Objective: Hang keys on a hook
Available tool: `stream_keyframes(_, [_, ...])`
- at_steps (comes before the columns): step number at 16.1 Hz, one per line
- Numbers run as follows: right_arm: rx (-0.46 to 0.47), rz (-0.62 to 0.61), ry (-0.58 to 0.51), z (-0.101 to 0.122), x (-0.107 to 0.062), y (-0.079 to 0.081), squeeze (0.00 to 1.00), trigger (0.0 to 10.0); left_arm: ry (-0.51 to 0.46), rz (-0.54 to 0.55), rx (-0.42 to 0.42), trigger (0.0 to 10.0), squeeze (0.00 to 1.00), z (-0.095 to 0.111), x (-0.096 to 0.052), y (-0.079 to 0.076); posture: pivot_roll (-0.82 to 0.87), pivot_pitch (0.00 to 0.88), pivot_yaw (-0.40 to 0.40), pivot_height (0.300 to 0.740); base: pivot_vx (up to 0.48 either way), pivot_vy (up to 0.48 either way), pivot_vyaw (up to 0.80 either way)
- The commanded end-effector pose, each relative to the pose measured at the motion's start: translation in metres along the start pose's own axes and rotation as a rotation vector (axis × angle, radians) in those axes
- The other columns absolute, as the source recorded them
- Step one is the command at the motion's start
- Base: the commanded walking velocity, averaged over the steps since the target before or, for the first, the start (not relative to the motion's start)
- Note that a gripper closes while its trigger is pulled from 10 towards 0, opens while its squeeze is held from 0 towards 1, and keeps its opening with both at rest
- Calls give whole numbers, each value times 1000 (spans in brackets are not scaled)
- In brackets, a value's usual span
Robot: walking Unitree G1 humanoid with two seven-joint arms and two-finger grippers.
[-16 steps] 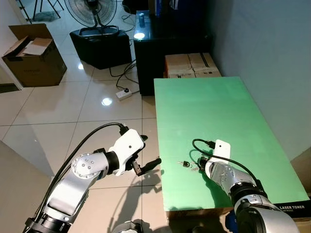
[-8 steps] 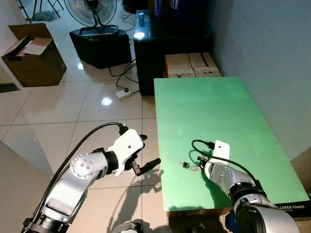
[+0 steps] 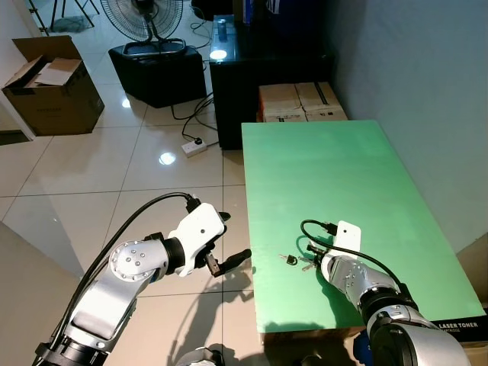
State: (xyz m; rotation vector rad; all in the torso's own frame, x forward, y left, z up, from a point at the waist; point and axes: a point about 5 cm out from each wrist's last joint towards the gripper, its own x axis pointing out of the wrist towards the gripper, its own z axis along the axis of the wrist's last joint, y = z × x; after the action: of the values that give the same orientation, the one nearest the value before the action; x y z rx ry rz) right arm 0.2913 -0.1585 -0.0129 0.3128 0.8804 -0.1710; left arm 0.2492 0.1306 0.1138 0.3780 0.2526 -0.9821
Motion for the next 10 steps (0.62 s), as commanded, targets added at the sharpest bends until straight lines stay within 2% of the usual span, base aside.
stream_keyframes(1, [-14, -13, -34, 4, 0, -1, 0, 0, -4, 11, 7, 10000, 0, 1, -3, 1, -3, 32, 61, 740, 0, 0, 0])
stream_keyframes(2, [-90, -36, -241, 31, -7, 0, 0, 0, 3, 66, 24, 10000, 0, 0, -2, 5, -14, 23, 60, 740, 0, 0, 0])
stream_keyframes(3, [-98, -37, -269, 34, -8, 0, 0, 0, 5, 74, 26, 10000, 0, -1, -2, 6, -14, 23, 60, 740, 0, 0, 0])
stream_keyframes(4, [-177, -61, -423, 49, -19, -3, 0, 0, 5, 191, 43, 10000, 0, -2, 2, 16, -32, 12, 56, 740, 0, 0, 0])
stream_keyframes(5, [-227, -69, -492, 55, -25, -4, 0, 0, -13, 241, 46, 10000, 0, -1, 4, 20, -39, 8, 57, 740, 0, 0, 0])
stream_keyframes(6, [-284, -61, -613, 63, -37, -4, 0, 0, -55, 345, 19, 10000, 0, 2, 5, 27, -51, 3, 57, 740, 0, 0, 0])
stream_keyframes(8, [-345, -29, -756, 69, -55, 0, 0, 0, -145, 445, -29, 10000, 0, 8, 3, 33, -66, 0, 55, 740, 0, 0, 0])
stream_keyframes(10, [-516, 6, -1028, 72, -91, 12, 0, 0, -262, 564, -105, 10000, 0, 8, -5, 34, -80, 0, 51, 740, 0, 0, 0])
